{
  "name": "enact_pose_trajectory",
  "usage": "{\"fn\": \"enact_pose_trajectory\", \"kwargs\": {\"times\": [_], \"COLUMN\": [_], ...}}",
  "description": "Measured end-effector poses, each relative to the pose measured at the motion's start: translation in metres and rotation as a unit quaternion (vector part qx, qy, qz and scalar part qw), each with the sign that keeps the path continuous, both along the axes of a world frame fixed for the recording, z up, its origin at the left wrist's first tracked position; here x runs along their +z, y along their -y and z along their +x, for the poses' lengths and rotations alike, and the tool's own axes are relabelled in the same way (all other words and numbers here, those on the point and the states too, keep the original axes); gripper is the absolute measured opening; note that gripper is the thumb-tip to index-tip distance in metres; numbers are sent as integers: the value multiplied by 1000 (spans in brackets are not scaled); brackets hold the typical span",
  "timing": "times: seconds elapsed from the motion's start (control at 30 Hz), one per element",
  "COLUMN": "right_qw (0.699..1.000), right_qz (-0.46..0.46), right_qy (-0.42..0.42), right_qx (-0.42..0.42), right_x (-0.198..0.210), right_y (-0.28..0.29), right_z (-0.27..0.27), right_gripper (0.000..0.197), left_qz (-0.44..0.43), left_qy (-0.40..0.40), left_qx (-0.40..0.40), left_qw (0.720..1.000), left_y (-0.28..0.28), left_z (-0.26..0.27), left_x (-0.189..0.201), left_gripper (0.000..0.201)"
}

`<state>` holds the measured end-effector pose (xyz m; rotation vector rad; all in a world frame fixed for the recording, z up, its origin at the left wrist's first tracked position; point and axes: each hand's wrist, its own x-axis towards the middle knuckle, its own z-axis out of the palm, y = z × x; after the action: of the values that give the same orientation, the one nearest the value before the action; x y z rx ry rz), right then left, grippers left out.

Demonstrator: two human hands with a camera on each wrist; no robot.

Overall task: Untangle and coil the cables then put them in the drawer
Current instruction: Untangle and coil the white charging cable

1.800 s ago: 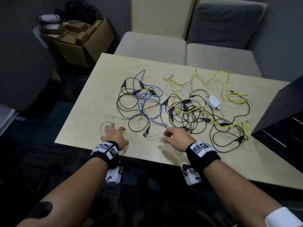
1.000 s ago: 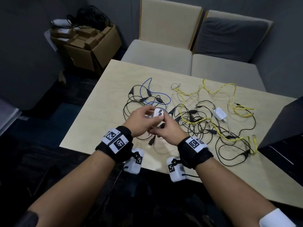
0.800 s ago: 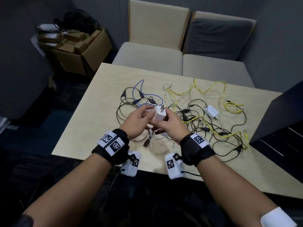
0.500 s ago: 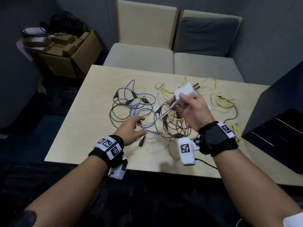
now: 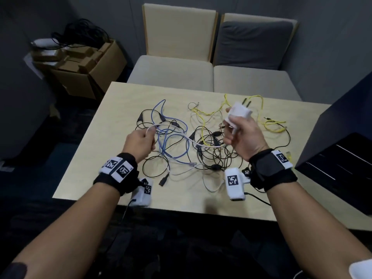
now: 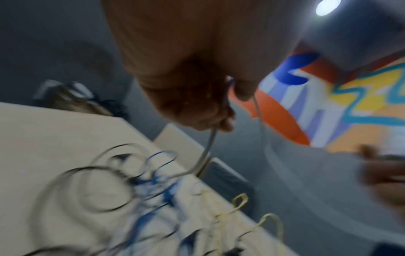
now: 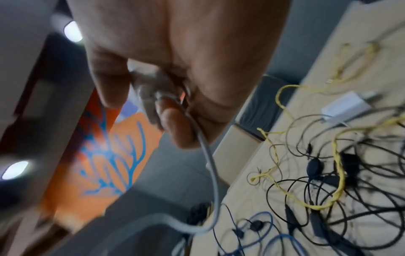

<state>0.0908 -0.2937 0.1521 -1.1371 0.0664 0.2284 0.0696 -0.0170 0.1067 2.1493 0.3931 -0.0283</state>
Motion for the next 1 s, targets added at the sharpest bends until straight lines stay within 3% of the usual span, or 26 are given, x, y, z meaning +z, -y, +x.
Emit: {"fn": "enact_pose_trajectory", "kwargs": {"times": [0.1, 0.2, 0.27, 0.37, 0.47, 0.57, 0.67, 0.73, 0.87, 0.93, 1.0], "right_qw": [984, 970, 975, 984, 985, 982, 983, 983, 984, 982, 977], "right_qz": [-123, -114, -53, 22, 29, 25, 9, 16, 61, 118, 176], "right_qy": [33, 40, 22, -21, -36, -36, -41, -35, -41, -42, -31], "right_qx": [126, 212, 213, 176, 167, 181, 180, 177, 163, 142, 120], "right_x": [-7, -7, -3, 2, 7, 8, 9, 12, 19, 22, 26], "right_y": [-18, -37, -40, -36, -24, -12, -2, 7, 35, 52, 71], "right_z": [-1, -6, -5, 2, 9, 12, 12, 12, 11, 13, 16], "right_gripper": [42, 28, 26, 27, 34, 24, 26, 25, 21, 28, 43], "left_qz": [-102, -214, -216, -140, -91, -139, -196, -156, 9, 75, 66], "left_qy": [39, 61, 76, 107, 133, 141, 124, 108, 39, 5, -32], "left_qx": [-77, -134, -152, -158, -146, -158, -163, -173, -191, -185, -200], "left_qw": [991, 966, 961, 972, 976, 967, 959, 966, 981, 980, 977], "left_y": [36, 70, 83, 88, 93, 103, 117, 122, 120, 119, 124], "left_z": [-1, 3, 5, 9, 12, 11, 11, 13, 18, 19, 18], "left_x": [35, 60, 65, 59, 48, 40, 35, 25, -8, -21, -26], "left_gripper": [35, 18, 12, 12, 15, 21, 24, 43, 72, 74, 54]}}
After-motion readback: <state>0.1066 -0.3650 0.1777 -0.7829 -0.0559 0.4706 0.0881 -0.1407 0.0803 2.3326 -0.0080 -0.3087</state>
